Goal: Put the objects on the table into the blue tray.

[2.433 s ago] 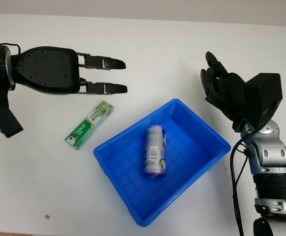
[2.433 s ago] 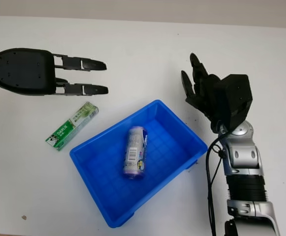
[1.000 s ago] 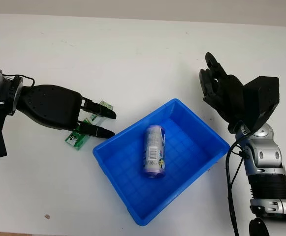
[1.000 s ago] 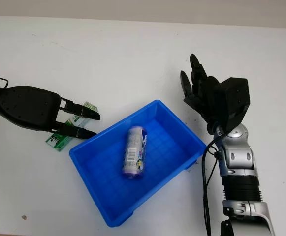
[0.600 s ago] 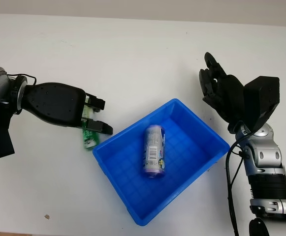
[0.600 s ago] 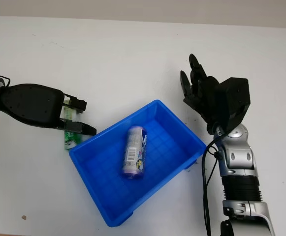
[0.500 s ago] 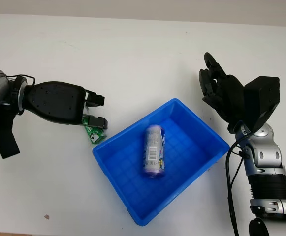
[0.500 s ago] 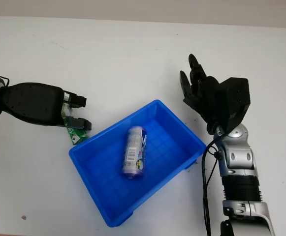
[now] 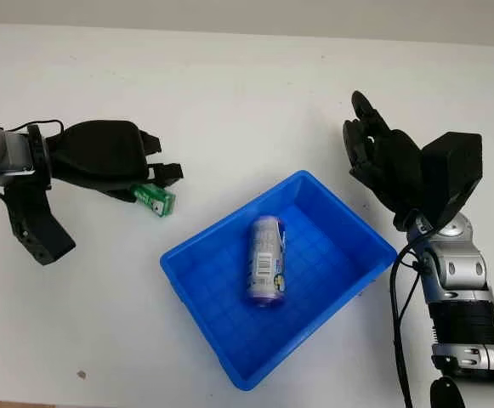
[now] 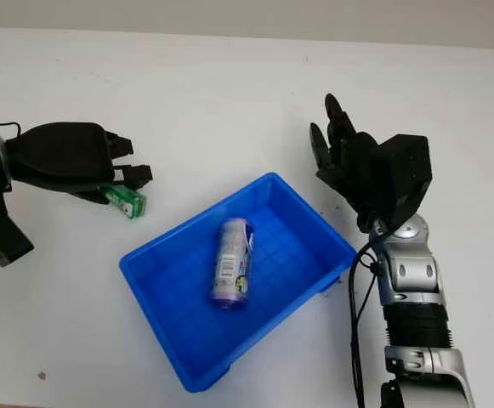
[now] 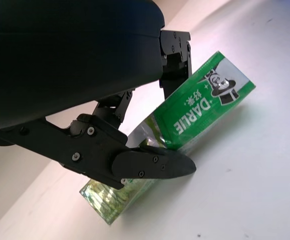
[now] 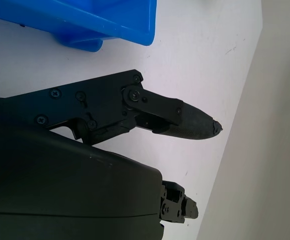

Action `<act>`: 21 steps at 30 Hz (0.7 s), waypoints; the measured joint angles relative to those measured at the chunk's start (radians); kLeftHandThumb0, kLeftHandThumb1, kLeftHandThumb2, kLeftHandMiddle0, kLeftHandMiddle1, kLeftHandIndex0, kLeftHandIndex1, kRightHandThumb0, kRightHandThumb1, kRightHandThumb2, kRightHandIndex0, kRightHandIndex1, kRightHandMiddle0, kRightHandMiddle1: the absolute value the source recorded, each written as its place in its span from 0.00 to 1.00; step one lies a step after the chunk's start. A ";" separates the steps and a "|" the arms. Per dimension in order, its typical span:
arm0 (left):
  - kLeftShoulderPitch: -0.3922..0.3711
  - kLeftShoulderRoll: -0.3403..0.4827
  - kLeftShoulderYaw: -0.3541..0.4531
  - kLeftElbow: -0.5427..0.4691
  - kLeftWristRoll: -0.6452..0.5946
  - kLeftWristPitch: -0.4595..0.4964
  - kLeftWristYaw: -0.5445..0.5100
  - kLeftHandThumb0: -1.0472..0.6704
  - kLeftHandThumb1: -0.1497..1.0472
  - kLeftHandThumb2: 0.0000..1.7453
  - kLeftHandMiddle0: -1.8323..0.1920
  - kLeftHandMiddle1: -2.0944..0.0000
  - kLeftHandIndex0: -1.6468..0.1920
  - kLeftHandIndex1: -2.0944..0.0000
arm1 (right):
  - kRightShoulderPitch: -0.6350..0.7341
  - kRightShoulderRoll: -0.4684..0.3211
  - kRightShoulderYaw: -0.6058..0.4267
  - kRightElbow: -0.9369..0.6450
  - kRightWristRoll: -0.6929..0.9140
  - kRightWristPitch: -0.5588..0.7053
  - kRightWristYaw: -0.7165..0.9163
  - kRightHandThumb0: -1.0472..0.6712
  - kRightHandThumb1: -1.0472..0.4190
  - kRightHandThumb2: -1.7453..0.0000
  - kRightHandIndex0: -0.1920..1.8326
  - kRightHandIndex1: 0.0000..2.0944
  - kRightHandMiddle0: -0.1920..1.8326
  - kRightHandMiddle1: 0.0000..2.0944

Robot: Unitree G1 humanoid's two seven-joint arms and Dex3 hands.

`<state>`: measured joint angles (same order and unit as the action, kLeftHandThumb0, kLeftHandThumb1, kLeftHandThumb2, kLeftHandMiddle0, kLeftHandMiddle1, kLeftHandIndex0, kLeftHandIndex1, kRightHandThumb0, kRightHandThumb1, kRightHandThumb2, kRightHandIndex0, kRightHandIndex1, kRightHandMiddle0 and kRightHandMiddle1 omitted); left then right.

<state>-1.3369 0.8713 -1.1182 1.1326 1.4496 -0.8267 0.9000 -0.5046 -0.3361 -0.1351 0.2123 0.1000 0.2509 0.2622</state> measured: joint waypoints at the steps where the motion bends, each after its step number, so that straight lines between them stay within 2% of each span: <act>1: 0.001 0.000 0.012 0.000 -0.002 0.020 0.010 0.37 1.00 0.23 0.67 0.00 0.89 0.00 | 0.000 0.000 0.000 0.000 0.000 0.000 0.001 0.25 0.00 0.62 0.00 0.02 0.01 0.03; 3: 0.000 0.000 0.029 0.001 -0.007 0.049 0.016 0.37 1.00 0.21 0.69 0.00 0.90 0.01 | 0.000 0.000 0.000 0.000 0.001 0.000 0.001 0.25 0.00 0.62 0.00 0.02 0.00 0.03; 5: 0.001 -0.001 0.067 0.010 -0.059 0.039 0.002 0.37 1.00 0.17 0.71 0.00 0.91 0.01 | 0.000 0.000 -0.001 0.001 0.001 0.000 -0.001 0.25 0.00 0.62 0.00 0.02 0.01 0.03; 6: 0.001 -0.003 0.104 0.019 -0.112 0.014 -0.029 0.38 1.00 0.16 0.73 0.00 0.92 0.00 | 0.000 0.000 -0.001 0.001 0.001 0.000 -0.001 0.25 0.00 0.62 0.00 0.02 0.01 0.03; 9: -0.002 -0.003 0.228 0.020 -0.270 -0.050 -0.135 0.36 1.00 0.21 0.78 0.00 0.91 0.00 | 0.000 0.000 -0.001 0.001 0.001 0.000 -0.001 0.25 0.00 0.62 0.00 0.02 0.00 0.02; 12: -0.003 -0.004 0.329 0.005 -0.401 -0.115 -0.238 0.36 1.00 0.20 0.74 0.00 0.88 0.00 | 0.000 0.000 -0.001 0.001 0.001 -0.001 0.004 0.26 0.00 0.62 0.00 0.02 0.00 0.02; 14: -0.002 -0.015 0.417 -0.003 -0.553 -0.178 -0.390 0.34 1.00 0.19 0.68 0.00 0.81 0.00 | 0.000 0.000 -0.001 0.001 0.001 -0.002 0.008 0.26 0.00 0.61 0.00 0.02 0.00 0.02; 16: 0.007 -0.032 0.504 -0.023 -0.739 -0.206 -0.583 0.34 1.00 0.18 0.68 0.00 0.80 0.00 | -0.001 0.000 -0.001 0.001 0.000 -0.002 0.008 0.26 0.00 0.62 0.00 0.02 0.00 0.02; 17: 0.020 -0.041 0.547 -0.046 -0.840 -0.202 -0.687 0.34 1.00 0.17 0.67 0.02 0.79 0.03 | -0.001 0.000 -0.001 0.001 0.000 -0.002 0.007 0.26 0.00 0.62 0.00 0.02 0.00 0.02; 19: 0.062 -0.055 0.618 -0.123 -1.042 -0.153 -0.891 0.35 1.00 0.18 0.68 0.10 0.77 0.14 | -0.001 0.000 0.000 0.001 -0.002 -0.002 0.003 0.25 0.00 0.63 0.00 0.02 0.00 0.02; 21: 0.126 -0.064 0.684 -0.240 -1.239 -0.041 -1.091 0.36 1.00 0.17 0.66 0.15 0.74 0.18 | -0.001 0.000 0.000 0.002 -0.002 -0.002 0.001 0.25 0.00 0.63 0.00 0.02 0.00 0.02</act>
<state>-1.2106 0.8068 -0.4339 0.8927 0.2103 -0.8678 -0.1909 -0.5053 -0.3359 -0.1353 0.2142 0.0978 0.2490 0.2633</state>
